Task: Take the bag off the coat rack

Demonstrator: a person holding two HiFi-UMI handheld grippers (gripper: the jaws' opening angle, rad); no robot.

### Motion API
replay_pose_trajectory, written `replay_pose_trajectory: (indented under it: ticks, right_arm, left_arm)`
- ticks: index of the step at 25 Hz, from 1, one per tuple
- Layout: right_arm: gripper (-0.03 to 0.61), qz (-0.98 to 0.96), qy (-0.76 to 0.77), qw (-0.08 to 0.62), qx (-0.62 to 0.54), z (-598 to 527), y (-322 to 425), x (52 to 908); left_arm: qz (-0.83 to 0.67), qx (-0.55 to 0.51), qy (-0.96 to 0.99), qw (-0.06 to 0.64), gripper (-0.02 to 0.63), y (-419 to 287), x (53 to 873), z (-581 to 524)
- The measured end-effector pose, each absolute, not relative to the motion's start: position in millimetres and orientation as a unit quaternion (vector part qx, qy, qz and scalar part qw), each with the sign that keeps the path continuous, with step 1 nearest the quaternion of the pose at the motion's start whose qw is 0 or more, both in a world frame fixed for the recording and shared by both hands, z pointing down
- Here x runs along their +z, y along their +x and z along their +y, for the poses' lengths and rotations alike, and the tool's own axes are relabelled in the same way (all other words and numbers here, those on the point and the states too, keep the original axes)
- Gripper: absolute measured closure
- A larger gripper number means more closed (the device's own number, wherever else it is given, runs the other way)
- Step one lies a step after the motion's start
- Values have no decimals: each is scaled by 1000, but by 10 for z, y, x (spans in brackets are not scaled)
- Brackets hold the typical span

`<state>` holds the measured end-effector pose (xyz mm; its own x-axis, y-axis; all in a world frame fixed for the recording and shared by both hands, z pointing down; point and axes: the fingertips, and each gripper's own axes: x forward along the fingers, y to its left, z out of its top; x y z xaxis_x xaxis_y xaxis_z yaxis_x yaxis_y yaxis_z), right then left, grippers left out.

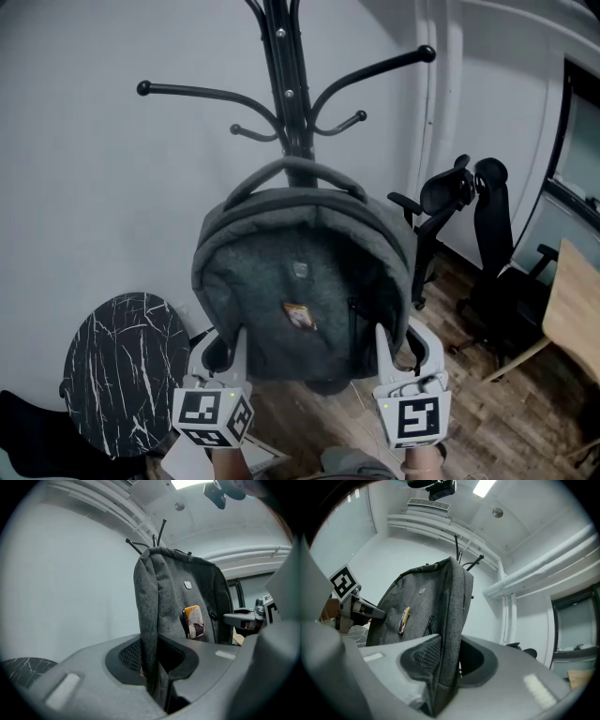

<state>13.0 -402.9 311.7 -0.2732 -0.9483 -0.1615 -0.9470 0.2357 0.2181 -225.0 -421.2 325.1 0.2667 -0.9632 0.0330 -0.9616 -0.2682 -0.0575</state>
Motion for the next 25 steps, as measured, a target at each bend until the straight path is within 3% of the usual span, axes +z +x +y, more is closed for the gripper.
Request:
replay_pose_trajectory:
  ticks: [25]
  right_arm:
    - [482, -787, 600, 4, -142, -2879, 128, 3084]
  left_arm:
    - [604, -26, -796, 9, 546, -2251, 3229, -3001]
